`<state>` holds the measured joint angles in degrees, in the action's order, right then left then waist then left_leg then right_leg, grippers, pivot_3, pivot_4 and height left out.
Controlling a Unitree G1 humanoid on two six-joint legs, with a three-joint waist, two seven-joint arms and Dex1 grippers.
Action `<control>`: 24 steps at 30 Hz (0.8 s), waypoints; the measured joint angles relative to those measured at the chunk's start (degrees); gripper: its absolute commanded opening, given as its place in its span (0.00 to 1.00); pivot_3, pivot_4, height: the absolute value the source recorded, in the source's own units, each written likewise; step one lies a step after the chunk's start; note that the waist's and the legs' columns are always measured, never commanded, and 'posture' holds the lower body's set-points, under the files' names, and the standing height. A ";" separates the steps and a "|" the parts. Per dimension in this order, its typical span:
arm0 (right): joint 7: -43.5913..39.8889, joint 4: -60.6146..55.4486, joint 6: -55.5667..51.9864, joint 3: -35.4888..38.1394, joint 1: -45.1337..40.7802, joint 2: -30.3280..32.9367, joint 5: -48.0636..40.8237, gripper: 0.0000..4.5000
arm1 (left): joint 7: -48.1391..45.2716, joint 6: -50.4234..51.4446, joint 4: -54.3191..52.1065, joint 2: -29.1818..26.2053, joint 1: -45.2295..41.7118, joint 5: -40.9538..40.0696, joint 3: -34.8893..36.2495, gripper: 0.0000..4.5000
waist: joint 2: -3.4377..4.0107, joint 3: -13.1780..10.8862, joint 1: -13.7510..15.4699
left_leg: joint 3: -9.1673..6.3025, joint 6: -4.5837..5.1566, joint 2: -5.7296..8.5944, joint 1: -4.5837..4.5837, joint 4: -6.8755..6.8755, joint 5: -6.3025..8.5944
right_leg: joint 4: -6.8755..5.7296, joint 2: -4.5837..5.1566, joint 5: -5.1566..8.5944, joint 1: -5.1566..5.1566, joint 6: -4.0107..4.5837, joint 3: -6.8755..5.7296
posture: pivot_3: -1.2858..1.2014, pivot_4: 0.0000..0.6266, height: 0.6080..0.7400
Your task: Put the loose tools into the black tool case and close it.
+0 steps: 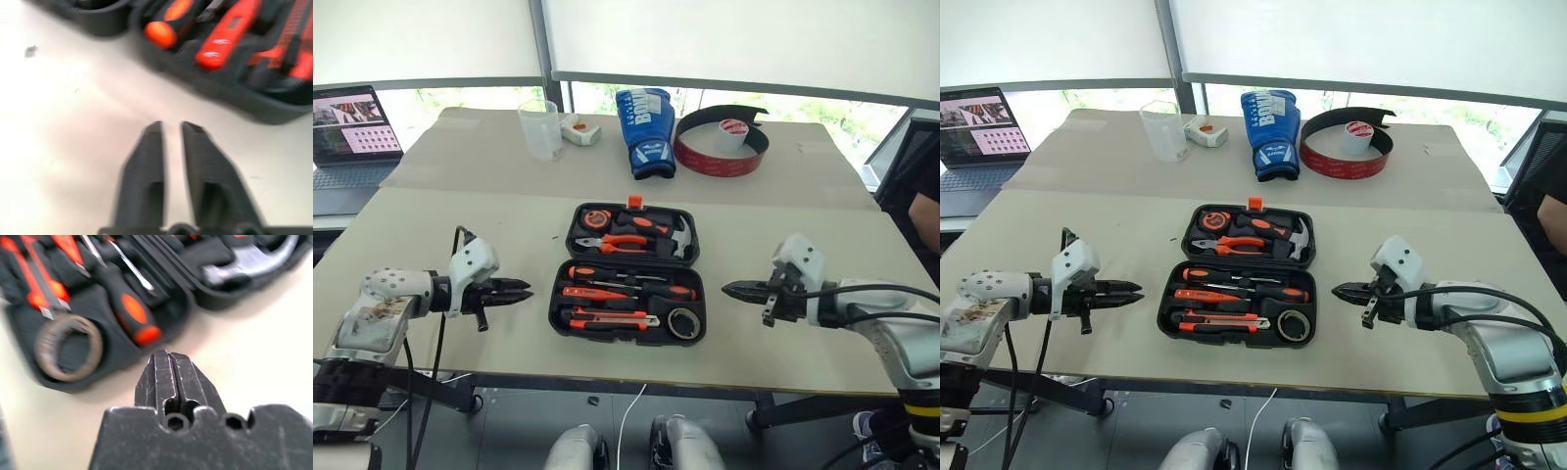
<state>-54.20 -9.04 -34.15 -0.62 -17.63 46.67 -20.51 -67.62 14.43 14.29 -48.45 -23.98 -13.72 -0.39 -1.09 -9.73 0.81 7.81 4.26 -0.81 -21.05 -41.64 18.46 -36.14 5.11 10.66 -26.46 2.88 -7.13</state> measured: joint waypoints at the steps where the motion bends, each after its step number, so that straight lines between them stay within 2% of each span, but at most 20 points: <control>1: 0.09 0.99 1.23 -1.28 -0.91 -0.94 0.88 0.00 | 0.50 -0.64 0.74 1.03 -1.10 0.65 -0.75 0.00 | 0.00 0.00 -0.07 | 0.04 0.00 0.00 -0.03 0.00 0.00 | -0.01 0.00 -0.01 -0.02 0.00 0.00 | 0.52 0.24 0.90; 6: 0.31 6.52 9.42 -7.10 -4.79 -2.56 8.11 0.00 | 1.10 -1.55 3.16 5.98 -3.62 2.46 -3.78 0.00 | 0.00 0.00 -0.36 | 0.18 0.01 0.00 -0.06 0.00 -0.01 | -0.03 -0.02 -0.02 -0.07 0.03 0.00 | 0.52 0.24 0.90; 11: -0.59 8.72 15.10 -7.98 -5.79 -4.22 10.85 0.00 | -0.13 0.45 1.75 6.43 -3.54 2.50 -4.15 0.00 | 0.00 0.00 -0.40 | 0.20 0.00 -0.01 -0.06 0.00 -0.01 | -0.04 -0.01 -0.02 -0.07 0.02 -0.02 | 0.52 0.24 0.90; 24: -5.10 -1.12 18.01 -4.11 5.62 -0.63 10.49 0.00 | -3.33 8.02 -13.23 3.25 6.32 -0.12 -1.77 0.00 | 0.00 0.00 -0.20 | 0.16 -0.01 -0.01 -0.05 0.03 -0.01 | -0.02 0.06 0.00 -0.06 0.02 -0.02 | 0.52 0.24 0.90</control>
<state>-59.30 -10.16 -16.14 -4.73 -12.01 46.04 -10.02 -70.96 22.46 1.06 -45.20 -17.66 -13.84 -2.16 -1.09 -9.73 0.61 7.97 4.25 -0.82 -21.10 -41.61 18.46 -36.16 5.17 10.66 -26.52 2.90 -7.15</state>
